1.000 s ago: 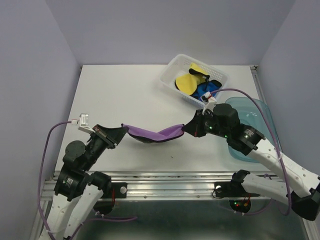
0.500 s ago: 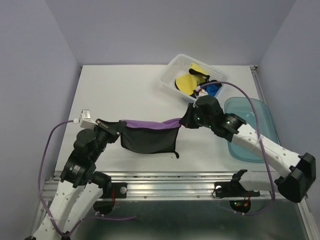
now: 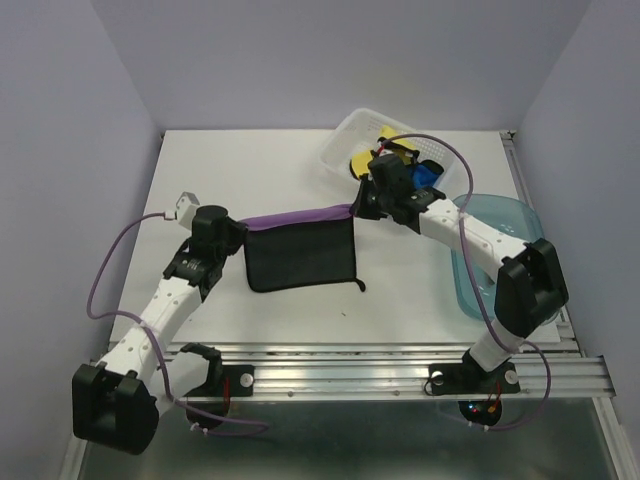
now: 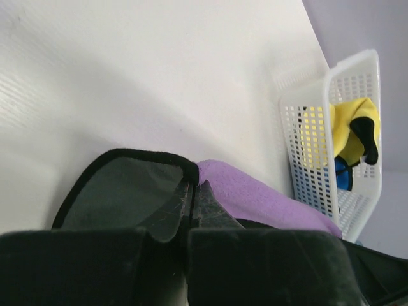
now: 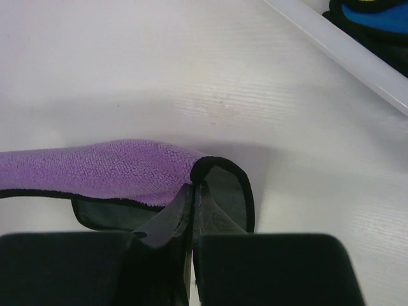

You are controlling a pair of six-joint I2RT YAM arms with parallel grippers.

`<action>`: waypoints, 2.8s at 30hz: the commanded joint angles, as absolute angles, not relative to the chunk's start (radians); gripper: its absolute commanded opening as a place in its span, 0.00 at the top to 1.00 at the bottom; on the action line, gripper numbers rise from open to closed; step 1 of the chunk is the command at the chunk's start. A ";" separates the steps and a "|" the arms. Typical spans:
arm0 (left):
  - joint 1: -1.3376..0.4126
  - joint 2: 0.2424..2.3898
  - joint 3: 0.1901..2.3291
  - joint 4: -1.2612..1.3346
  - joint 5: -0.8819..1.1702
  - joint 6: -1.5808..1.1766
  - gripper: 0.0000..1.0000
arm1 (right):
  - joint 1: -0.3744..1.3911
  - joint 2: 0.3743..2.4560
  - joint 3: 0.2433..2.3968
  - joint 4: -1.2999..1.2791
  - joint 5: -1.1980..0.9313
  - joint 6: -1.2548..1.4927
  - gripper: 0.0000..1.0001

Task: Fold and stack the towels
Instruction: Fold the towel

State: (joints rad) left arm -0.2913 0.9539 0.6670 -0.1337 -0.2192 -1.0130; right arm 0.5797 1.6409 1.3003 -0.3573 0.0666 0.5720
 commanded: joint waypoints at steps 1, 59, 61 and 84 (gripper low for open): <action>-0.236 1.015 0.733 -0.042 -0.241 -0.951 1.00 | 0.568 1.667 1.388 -0.330 0.086 0.531 0.99; -0.222 1.172 0.439 -0.017 -0.029 -0.879 1.00 | 0.592 1.707 1.049 -0.334 -0.115 0.606 0.99; -0.222 1.173 0.437 -0.018 -0.028 -0.877 1.00 | 0.594 1.710 1.049 -0.337 -0.114 0.606 0.99; -0.222 1.158 0.420 -0.055 -0.040 -0.876 1.00 | 0.597 1.726 1.006 -0.362 -0.127 0.624 0.93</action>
